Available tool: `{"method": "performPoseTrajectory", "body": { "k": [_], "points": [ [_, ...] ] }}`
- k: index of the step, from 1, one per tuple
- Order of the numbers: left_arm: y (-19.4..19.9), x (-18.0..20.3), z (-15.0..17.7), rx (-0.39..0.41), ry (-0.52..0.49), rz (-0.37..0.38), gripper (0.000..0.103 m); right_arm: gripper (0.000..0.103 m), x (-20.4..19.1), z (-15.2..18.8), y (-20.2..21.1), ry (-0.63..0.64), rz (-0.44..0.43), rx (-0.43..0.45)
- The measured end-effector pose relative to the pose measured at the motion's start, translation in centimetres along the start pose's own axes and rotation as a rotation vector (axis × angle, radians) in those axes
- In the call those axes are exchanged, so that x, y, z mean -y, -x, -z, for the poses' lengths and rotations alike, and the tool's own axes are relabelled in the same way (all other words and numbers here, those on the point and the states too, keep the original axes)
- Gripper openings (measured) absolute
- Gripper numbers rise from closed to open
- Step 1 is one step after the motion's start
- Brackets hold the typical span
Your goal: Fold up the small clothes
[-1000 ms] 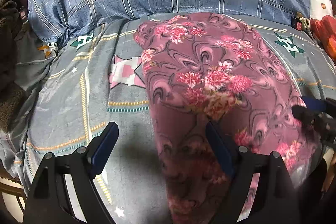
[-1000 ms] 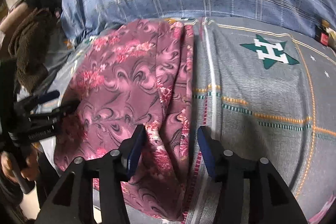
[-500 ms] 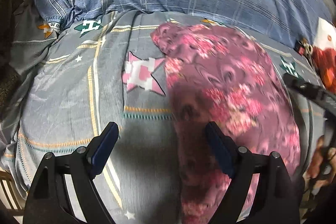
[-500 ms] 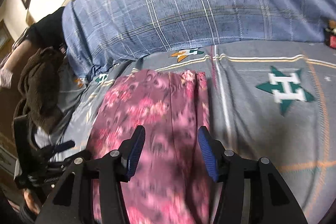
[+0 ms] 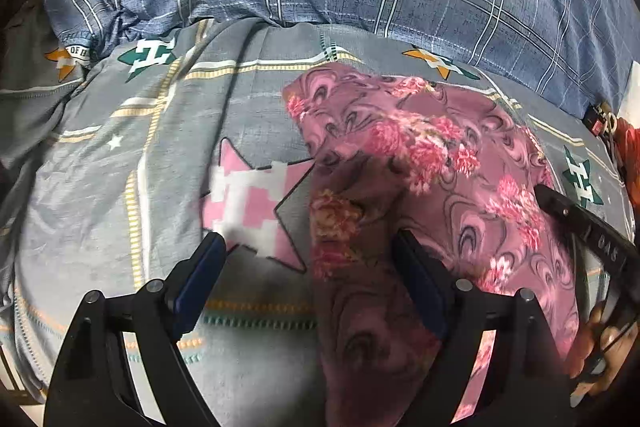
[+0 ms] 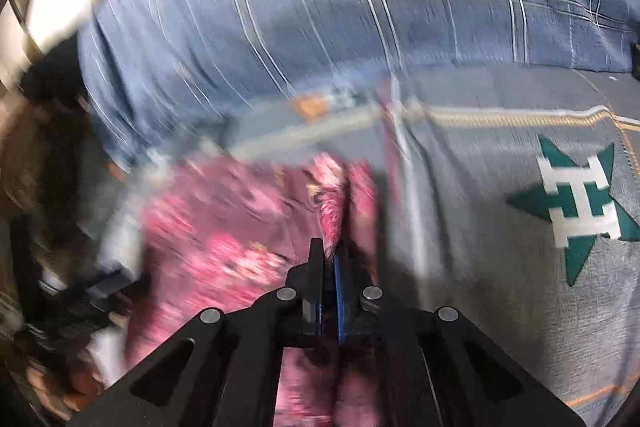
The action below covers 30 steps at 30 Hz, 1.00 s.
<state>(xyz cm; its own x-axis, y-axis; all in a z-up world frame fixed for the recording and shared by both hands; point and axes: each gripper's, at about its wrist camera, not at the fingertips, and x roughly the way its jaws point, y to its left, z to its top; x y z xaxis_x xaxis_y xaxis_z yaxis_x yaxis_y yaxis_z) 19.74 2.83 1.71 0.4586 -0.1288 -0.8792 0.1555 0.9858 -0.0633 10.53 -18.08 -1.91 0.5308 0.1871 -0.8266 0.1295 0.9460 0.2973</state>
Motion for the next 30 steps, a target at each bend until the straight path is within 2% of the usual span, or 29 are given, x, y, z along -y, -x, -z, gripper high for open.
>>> {"method": "performPoseTrajectory", "body": {
  "k": [1,2,5,8,11,12,14,17,19,21,23,25,27,30],
  "points": [
    [0.3,0.0,0.0,-0.004,-0.007,-0.001,0.087,0.004,-0.5,-0.1,0.7,0.020,0.025,0.009],
    [1.0,-0.1,0.0,-0.001,-0.020,-0.002,0.086,0.013,-0.9,0.0,1.6,0.017,0.006,0.025],
    [3.5,-0.3,1.3,0.038,-0.062,0.020,0.086,0.016,-1.1,1.1,4.7,0.010,-0.175,0.053],
    [4.6,0.1,3.9,0.054,-0.091,0.049,0.086,0.036,-1.2,3.5,5.7,0.044,-0.187,0.029],
    [2.9,0.7,6.0,0.009,-0.104,0.050,0.088,0.034,-0.5,6.1,4.3,0.049,-0.136,-0.052],
    [3.0,0.5,6.3,0.025,-0.086,0.048,0.088,0.034,-0.2,6.5,4.9,0.033,-0.149,-0.026],
    [3.7,0.3,6.4,0.022,-0.061,0.060,0.087,0.034,0.3,7.0,6.0,-0.014,-0.159,-0.034],
    [4.8,0.2,7.3,0.023,-0.063,0.070,0.087,0.037,1.3,8.8,8.3,-0.039,-0.191,-0.008],
    [5.0,0.6,8.4,0.030,-0.092,0.057,0.088,0.037,1.6,10.1,8.7,-0.016,-0.157,-0.020],
    [4.6,1.2,9.3,0.043,-0.129,0.035,0.089,0.043,1.7,11.3,7.9,0.030,-0.091,-0.061],
    [4.8,1.6,10.0,0.037,-0.139,0.012,0.089,0.049,1.8,11.8,8.4,0.045,-0.064,-0.060],
    [5.4,1.7,10.5,0.015,-0.139,0.028,0.089,0.049,1.5,11.9,9.5,0.050,-0.048,-0.054],
    [6.0,2.1,11.5,0.028,-0.155,0.036,0.089,0.051,1.3,12.3,10.4,0.082,-0.028,-0.027],
    [5.1,3.1,12.9,0.024,-0.235,-0.036,0.090,0.060,1.6,12.9,9.1,0.110,0.070,-0.080]
  ]
}}
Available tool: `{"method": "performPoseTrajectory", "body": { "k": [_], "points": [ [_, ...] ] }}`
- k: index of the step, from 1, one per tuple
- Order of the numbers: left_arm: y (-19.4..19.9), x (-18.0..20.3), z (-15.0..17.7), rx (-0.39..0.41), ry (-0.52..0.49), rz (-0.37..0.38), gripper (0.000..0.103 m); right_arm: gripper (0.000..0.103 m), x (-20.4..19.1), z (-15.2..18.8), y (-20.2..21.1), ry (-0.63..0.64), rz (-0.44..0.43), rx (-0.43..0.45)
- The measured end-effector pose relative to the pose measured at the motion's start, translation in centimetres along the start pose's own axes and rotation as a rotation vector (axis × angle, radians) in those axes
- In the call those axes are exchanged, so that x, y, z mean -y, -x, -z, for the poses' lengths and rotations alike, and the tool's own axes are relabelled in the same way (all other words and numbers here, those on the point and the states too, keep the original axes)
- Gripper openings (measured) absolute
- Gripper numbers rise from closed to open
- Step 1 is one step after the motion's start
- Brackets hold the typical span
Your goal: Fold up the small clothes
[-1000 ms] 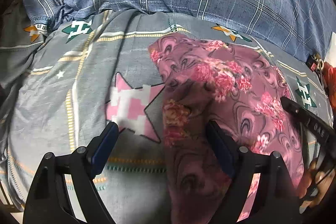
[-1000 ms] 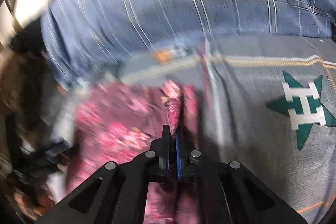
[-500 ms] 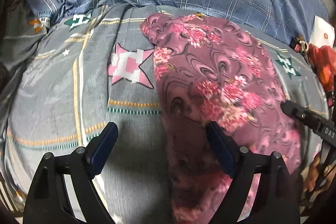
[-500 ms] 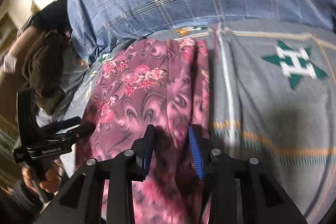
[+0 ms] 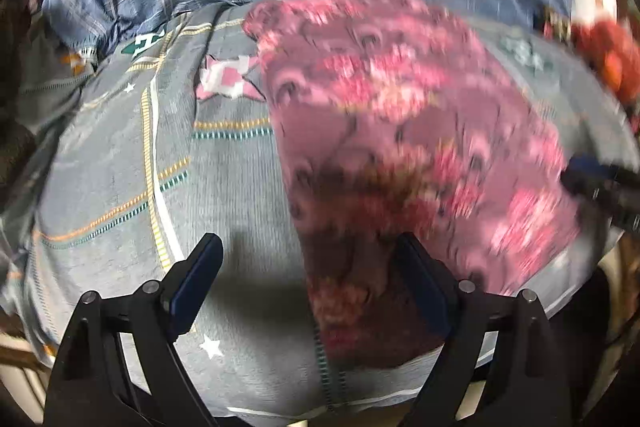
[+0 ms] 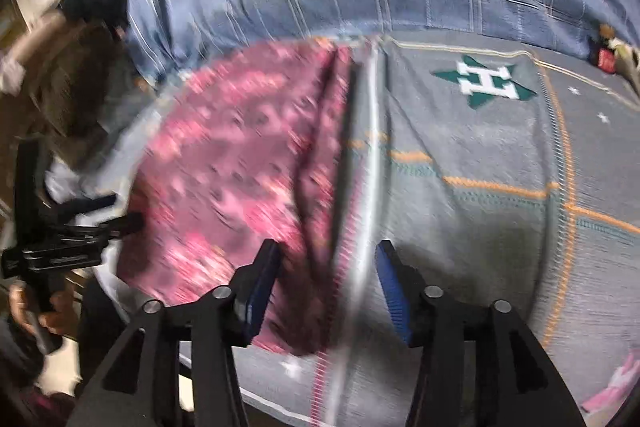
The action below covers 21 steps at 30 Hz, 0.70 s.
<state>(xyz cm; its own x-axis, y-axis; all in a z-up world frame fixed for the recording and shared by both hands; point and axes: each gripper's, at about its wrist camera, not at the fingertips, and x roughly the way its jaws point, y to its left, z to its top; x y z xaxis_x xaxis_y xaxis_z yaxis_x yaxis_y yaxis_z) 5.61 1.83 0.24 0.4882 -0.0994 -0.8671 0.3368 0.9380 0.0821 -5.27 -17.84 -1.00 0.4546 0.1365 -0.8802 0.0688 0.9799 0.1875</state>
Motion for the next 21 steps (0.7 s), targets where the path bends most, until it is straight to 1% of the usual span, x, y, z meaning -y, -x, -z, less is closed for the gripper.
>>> {"method": "performPoseTrajectory", "body": {
  "k": [1,2,5,8,12,13,14,18,21],
  "points": [
    [-0.3,0.1,0.3,-0.007,-0.001,-0.005,0.090,0.061,0.2,0.2,-0.5,-0.008,0.009,-0.016],
    [-0.3,0.0,0.4,-0.006,0.011,0.001,0.090,0.062,0.5,0.4,-0.2,-0.020,0.008,-0.004],
    [0.2,-0.3,0.4,-0.007,0.030,0.011,0.089,0.071,0.3,0.1,0.2,-0.029,0.060,-0.024],
    [0.8,-0.2,0.7,0.003,0.027,0.001,0.089,0.074,0.1,0.0,0.7,-0.033,0.091,-0.048],
    [2.0,0.0,1.3,0.024,0.008,-0.018,0.089,0.086,-0.4,-0.2,1.6,-0.032,0.196,-0.068],
    [2.4,0.1,1.5,0.033,0.005,-0.018,0.089,0.087,-0.5,-0.2,2.1,-0.028,0.224,-0.068],
    [2.5,0.0,1.5,0.040,0.002,-0.021,0.089,0.088,-0.7,-0.2,2.4,-0.025,0.234,-0.067],
    [3.5,0.1,2.1,0.073,-0.022,-0.042,0.089,0.089,-1.4,0.4,3.6,-0.002,0.242,-0.042],
    [4.2,0.0,2.9,0.107,-0.041,-0.064,0.089,0.090,-2.6,0.9,4.2,0.040,0.279,-0.024]
  ]
}}
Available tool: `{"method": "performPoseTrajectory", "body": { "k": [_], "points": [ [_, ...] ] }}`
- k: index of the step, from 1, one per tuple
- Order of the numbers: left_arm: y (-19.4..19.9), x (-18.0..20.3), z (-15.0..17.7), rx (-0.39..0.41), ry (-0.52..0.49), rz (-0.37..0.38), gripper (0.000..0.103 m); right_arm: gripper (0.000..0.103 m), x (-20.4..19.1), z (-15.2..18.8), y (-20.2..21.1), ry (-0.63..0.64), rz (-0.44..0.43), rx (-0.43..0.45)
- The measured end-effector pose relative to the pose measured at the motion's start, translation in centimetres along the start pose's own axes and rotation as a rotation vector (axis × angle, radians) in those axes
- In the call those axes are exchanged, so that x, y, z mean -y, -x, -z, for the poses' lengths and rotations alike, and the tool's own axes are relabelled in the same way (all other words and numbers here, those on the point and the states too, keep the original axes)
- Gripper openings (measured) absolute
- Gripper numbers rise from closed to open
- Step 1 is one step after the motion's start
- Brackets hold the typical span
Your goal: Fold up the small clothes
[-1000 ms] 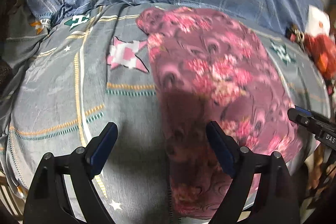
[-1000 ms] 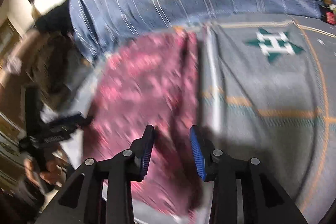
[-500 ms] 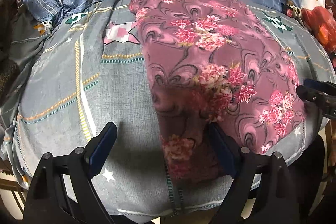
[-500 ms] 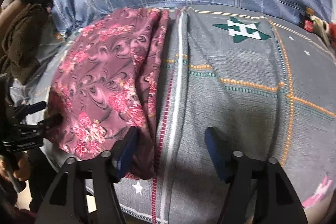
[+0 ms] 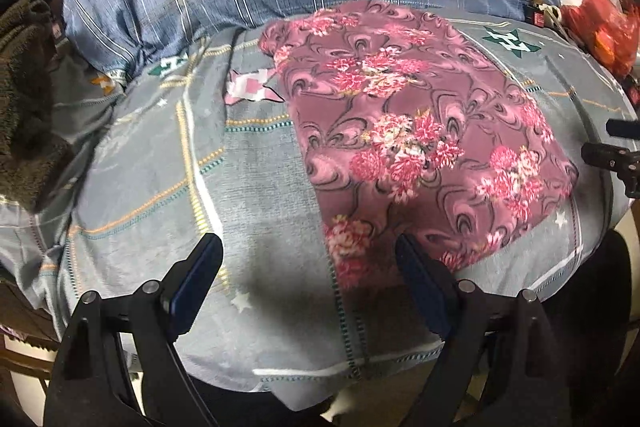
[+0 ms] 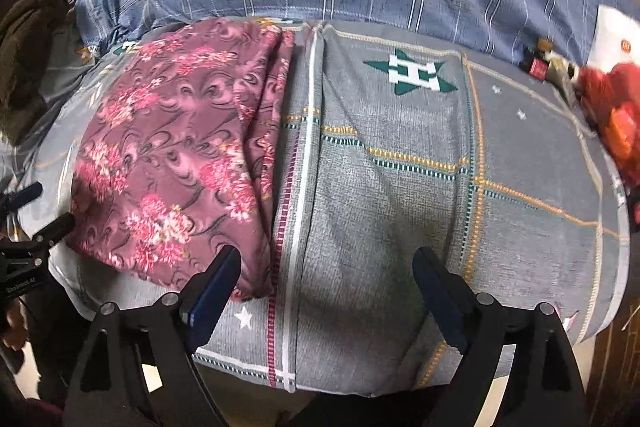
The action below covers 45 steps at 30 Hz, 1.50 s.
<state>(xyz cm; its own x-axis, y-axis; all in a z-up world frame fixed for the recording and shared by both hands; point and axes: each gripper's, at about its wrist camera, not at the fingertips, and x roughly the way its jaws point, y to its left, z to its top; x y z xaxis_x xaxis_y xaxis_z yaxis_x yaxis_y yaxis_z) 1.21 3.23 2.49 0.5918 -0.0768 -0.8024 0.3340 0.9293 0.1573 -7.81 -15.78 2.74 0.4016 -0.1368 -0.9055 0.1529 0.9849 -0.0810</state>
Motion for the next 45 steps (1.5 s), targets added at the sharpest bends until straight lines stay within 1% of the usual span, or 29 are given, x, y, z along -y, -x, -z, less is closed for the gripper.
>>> {"method": "performPoseTrajectory", "body": {
  "k": [3,5,9,13,16,19,22,28,39,45],
  "points": [
    [0.7,-0.4,0.9,0.027,-0.011,0.000,0.089,0.090,-0.8,0.3,0.7,0.040,0.039,0.022],
    [0.8,-0.7,1.5,0.022,-0.012,0.002,0.089,0.091,-1.2,0.4,1.2,0.064,0.064,0.042],
    [1.2,-0.9,2.1,0.021,-0.005,0.008,0.089,0.096,-1.8,0.8,2.1,0.093,0.105,0.076],
    [1.7,-0.5,2.1,0.026,-0.008,0.006,0.089,0.096,-2.3,1.2,2.7,0.119,0.132,0.091],
    [2.1,0.1,2.0,0.029,-0.014,0.010,0.089,0.096,-2.3,1.3,3.0,0.110,0.115,0.095],
    [2.1,0.6,1.9,0.022,-0.020,0.014,0.089,0.096,-2.6,1.4,3.7,0.096,0.101,0.116],
    [2.3,0.9,1.9,0.014,-0.015,0.026,0.089,0.096,-3.1,1.6,4.1,0.107,0.112,0.132],
    [2.7,1.4,1.9,0.005,-0.003,0.045,0.089,0.096,-3.1,1.7,4.1,0.104,0.115,0.137],
    [2.5,2.3,2.2,-0.012,-0.029,0.071,0.089,0.096,-2.6,1.8,4.1,0.091,0.120,0.138],
    [2.6,2.7,2.4,-0.011,-0.047,0.069,0.089,0.096,-2.6,1.8,4.2,0.083,0.116,0.136]
  ]
}}
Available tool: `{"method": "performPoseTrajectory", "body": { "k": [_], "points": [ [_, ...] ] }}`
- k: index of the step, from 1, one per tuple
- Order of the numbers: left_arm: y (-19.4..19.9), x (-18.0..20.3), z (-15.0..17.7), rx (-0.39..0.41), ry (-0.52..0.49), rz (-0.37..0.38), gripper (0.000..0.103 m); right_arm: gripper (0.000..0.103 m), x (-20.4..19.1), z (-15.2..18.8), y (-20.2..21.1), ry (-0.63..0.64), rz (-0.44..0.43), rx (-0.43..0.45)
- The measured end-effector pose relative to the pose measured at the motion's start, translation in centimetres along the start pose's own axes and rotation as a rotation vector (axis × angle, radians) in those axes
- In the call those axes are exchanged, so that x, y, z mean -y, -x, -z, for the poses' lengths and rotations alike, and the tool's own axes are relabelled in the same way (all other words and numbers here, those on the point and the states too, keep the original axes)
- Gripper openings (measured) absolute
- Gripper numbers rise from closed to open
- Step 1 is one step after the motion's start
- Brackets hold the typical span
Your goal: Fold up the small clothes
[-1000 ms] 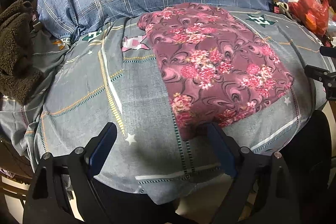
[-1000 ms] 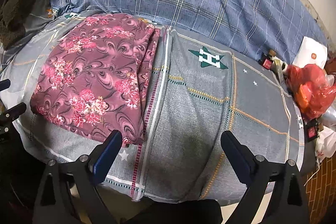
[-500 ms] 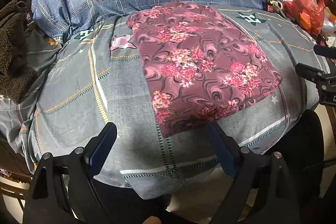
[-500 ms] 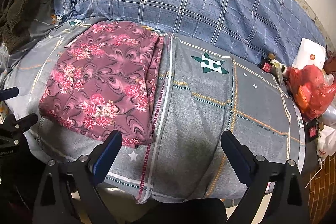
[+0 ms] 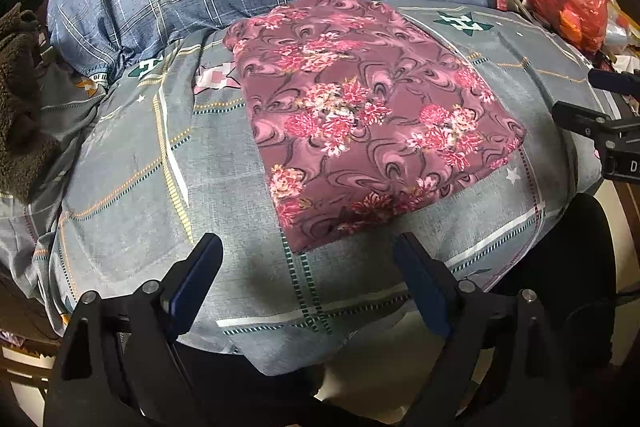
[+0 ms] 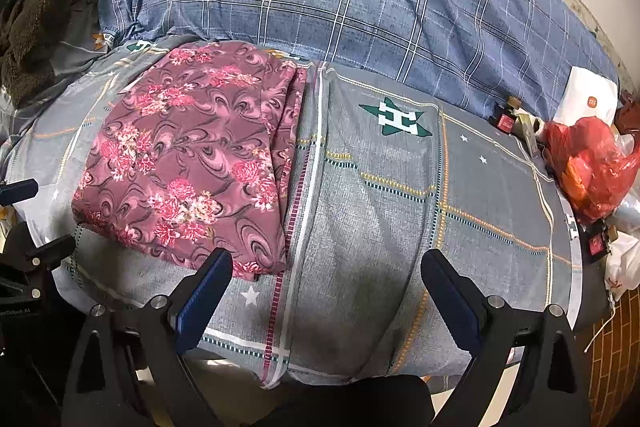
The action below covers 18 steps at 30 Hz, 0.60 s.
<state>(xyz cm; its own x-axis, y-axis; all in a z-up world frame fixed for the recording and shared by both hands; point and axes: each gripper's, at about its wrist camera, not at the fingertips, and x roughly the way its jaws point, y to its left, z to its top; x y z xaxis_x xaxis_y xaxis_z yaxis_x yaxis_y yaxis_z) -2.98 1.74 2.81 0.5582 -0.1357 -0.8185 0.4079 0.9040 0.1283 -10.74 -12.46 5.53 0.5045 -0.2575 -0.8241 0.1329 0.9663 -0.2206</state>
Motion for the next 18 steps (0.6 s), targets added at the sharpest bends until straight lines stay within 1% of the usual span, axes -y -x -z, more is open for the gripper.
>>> {"method": "performPoseTrajectory", "body": {
  "k": [7,13,18],
  "points": [
    [0.2,1.0,-0.1,-0.002,-0.023,0.006,0.089,0.096,0.1,0.0,-0.2,-0.005,-0.001,-0.009],
    [0.6,2.1,-0.2,0.015,-0.046,-0.002,0.089,0.096,0.2,0.0,-0.6,-0.009,-0.003,-0.023],
    [0.4,2.5,-0.3,0.002,-0.057,-0.002,0.089,0.096,0.2,0.1,-0.6,-0.004,0.004,-0.027]
  ]
}}
